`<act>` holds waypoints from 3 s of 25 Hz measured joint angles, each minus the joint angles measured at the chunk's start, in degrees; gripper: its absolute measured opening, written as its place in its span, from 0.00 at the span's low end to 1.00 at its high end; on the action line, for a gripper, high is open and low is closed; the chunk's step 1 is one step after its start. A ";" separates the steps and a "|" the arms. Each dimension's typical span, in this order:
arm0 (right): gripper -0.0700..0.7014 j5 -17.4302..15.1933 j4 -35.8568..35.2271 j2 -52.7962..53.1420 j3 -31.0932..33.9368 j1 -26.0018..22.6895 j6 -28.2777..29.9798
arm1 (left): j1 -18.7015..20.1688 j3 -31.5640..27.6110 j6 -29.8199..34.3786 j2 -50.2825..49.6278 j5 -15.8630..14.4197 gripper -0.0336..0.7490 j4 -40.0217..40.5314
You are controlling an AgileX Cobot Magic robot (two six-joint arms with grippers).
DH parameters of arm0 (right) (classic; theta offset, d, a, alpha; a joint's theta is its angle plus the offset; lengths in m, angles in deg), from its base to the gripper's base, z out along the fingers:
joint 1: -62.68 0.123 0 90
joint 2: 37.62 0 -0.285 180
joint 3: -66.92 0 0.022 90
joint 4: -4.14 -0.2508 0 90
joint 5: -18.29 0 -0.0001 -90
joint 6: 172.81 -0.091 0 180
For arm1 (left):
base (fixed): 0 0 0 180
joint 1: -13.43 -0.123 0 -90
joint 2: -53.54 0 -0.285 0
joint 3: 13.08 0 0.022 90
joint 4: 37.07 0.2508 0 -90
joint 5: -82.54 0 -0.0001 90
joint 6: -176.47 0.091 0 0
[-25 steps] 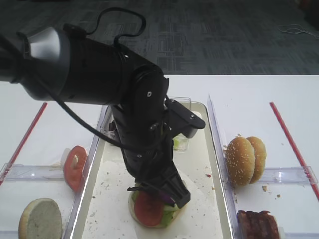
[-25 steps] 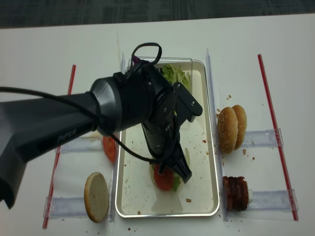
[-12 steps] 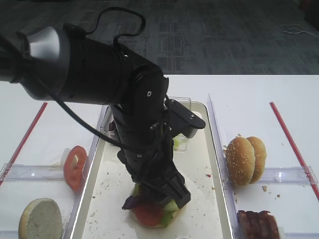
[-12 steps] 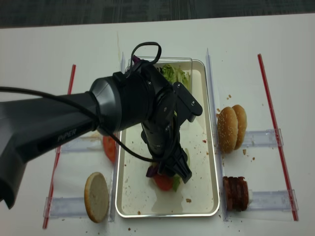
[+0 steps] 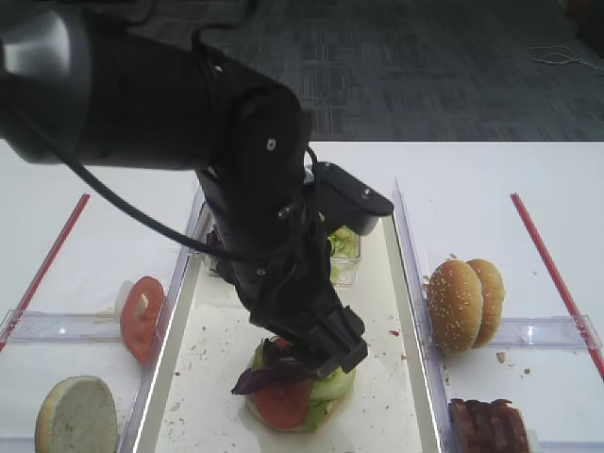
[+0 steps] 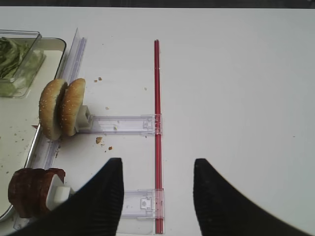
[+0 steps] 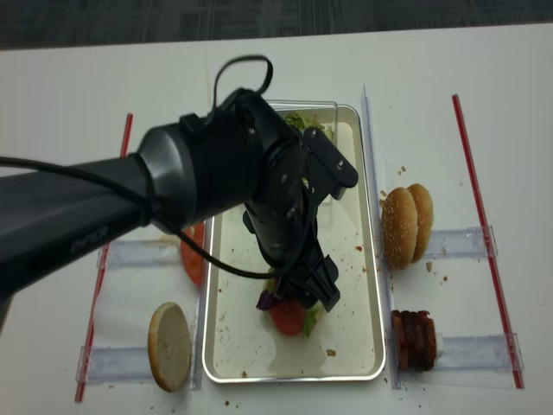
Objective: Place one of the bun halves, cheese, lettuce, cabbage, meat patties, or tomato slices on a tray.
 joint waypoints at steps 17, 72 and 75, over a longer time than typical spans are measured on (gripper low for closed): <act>0.58 0.00 0.00 0.00 0.00 0.00 0.11 | -0.46 2.87 -3.23 13.74 -4.96 0.82 4.28; 0.58 -0.11 0.00 0.00 0.00 0.00 0.11 | -46.66 -34.83 -5.16 44.51 -12.60 0.81 3.11; 0.58 -0.11 0.00 0.00 0.00 0.00 0.11 | -46.66 -38.46 -5.16 50.28 -14.07 0.81 3.11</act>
